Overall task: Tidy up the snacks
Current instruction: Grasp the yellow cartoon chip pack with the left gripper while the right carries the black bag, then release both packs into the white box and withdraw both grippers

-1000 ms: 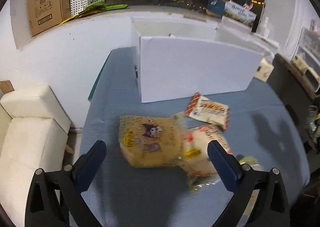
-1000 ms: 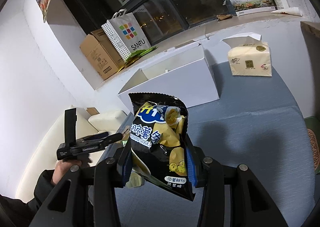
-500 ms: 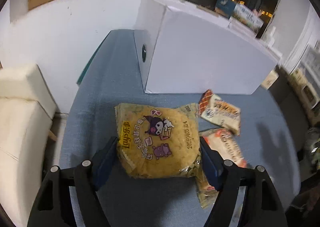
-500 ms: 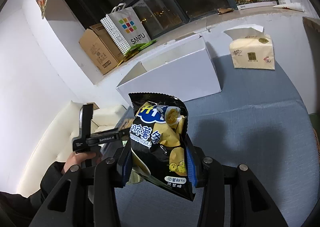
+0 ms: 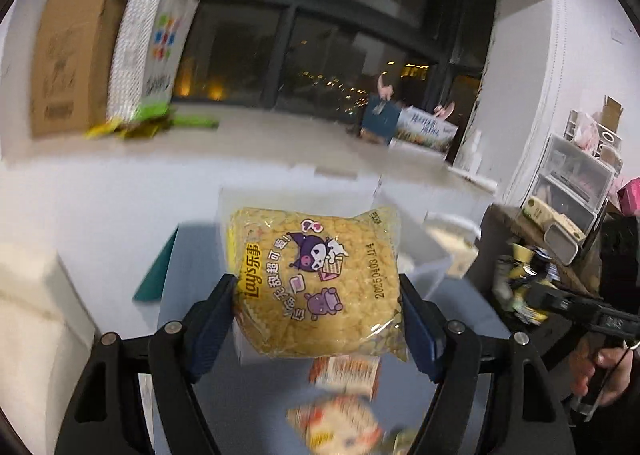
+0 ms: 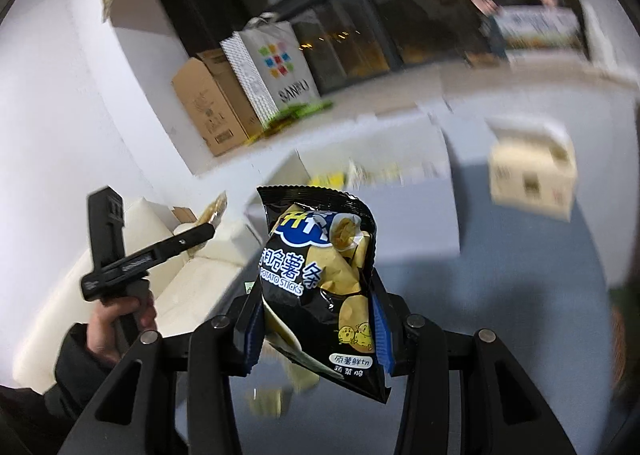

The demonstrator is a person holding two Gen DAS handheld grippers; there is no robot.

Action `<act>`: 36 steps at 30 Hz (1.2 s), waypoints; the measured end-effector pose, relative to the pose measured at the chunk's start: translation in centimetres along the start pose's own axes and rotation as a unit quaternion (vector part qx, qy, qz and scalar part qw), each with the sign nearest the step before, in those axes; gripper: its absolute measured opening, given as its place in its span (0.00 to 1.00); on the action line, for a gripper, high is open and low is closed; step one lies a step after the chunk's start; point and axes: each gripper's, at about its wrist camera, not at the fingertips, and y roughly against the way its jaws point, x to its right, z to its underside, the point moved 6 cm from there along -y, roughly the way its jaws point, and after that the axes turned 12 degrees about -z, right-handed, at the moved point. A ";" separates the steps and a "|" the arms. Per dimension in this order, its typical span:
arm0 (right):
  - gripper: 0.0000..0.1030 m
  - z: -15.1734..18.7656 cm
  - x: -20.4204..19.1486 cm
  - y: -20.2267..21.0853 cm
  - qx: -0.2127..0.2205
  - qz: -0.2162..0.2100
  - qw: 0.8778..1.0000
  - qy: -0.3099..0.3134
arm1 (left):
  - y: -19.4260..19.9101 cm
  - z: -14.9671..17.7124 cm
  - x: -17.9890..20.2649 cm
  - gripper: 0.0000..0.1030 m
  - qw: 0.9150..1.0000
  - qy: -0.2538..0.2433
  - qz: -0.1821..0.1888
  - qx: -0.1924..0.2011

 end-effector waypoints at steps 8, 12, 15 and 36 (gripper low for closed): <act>0.47 -9.0 2.2 -5.6 -0.022 0.047 0.999 -0.001 | -5.9 -5.8 2.2 0.78 0.999 -0.043 -0.007 -0.007; 0.47 -11.3 5.2 -8.1 -0.035 0.073 0.997 -0.008 | -8.5 -6.4 2.5 0.83 0.999 -0.045 -0.005 -0.027; 0.53 -12.5 7.0 -9.7 -0.046 0.085 0.995 -0.015 | -10.4 -6.3 2.1 1.00 0.998 -0.032 -0.002 -0.051; 1.00 -9.3 0.2 -2.5 -0.010 0.044 0.998 0.045 | 3.0 -1.0 1.9 1.00 0.998 -0.045 0.021 0.024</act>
